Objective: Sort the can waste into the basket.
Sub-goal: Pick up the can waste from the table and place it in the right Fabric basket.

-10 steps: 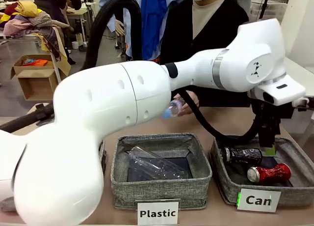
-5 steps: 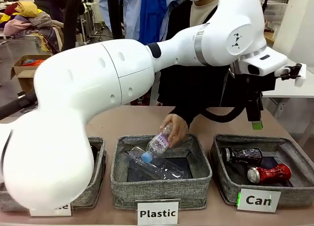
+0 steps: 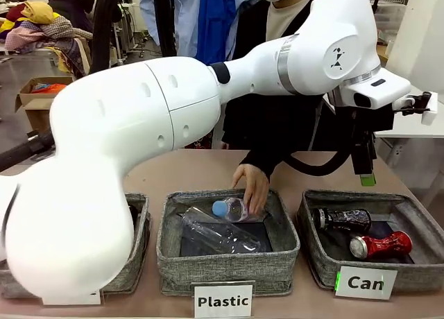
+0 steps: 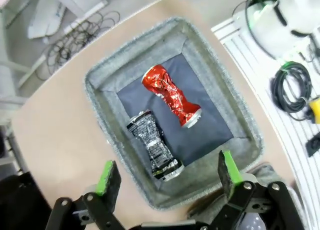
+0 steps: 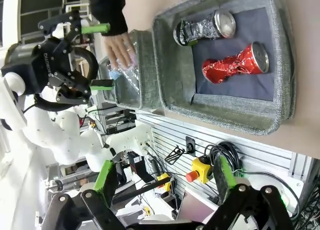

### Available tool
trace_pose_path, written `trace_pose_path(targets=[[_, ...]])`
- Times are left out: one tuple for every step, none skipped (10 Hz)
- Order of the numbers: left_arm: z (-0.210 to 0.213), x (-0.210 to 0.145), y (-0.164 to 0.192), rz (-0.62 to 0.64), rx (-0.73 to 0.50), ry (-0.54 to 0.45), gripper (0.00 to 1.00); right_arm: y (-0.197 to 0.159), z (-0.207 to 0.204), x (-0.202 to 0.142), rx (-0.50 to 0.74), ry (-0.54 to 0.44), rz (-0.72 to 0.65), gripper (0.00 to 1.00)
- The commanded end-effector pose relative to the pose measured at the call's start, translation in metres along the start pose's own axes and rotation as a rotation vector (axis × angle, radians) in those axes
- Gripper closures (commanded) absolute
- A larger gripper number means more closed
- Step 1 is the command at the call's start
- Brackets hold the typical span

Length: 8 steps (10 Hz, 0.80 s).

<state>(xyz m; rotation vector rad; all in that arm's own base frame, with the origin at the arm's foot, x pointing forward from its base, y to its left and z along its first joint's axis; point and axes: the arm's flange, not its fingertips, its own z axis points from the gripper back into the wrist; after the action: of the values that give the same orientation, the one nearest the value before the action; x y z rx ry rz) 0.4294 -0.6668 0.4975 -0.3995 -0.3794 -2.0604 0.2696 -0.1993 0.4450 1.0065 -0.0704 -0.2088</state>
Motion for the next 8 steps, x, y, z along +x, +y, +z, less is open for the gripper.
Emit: trace_pose_path(targets=[[0.006, -0.003, -0.001, 0.017, -0.015, -0.026, 0.0, 0.007, -0.004, 0.004, 0.002, -0.024, -0.025, 0.0], [0.008, -0.004, -0.004, 0.013, -0.011, -0.025, 0.0, 0.007, -0.003, 0.003, 0.001, -0.024, -0.026, 0.0], [0.008, -0.004, -0.006, 0.009, -0.014, -0.028, 0.0, 0.007, -0.003, 0.003, -0.002, -0.023, -0.028, 0.0], [0.008, -0.004, -0.007, 0.003, -0.018, -0.03, 0.0, 0.007, -0.003, 0.003, -0.005, -0.026, -0.031, 0.0], [0.009, -0.004, -0.007, 0.004, -0.027, -0.029, 0.0, 0.008, -0.004, 0.004, -0.002, -0.025, -0.03, 0.0], [0.016, -0.006, -0.011, 0.014, -0.04, -0.027, 0.0, 0.011, -0.006, 0.006, -0.005, -0.019, -0.028, 0.0], [0.028, -0.008, -0.017, 0.069, -0.089, -0.037, 0.0, 0.015, -0.008, 0.01, -0.002, -0.022, -0.022, 0.0], [0.045, -0.014, -0.025, 0.183, -0.134, -0.047, 0.0, 0.02, -0.012, 0.017, 0.004, -0.026, -0.016, 0.0]])
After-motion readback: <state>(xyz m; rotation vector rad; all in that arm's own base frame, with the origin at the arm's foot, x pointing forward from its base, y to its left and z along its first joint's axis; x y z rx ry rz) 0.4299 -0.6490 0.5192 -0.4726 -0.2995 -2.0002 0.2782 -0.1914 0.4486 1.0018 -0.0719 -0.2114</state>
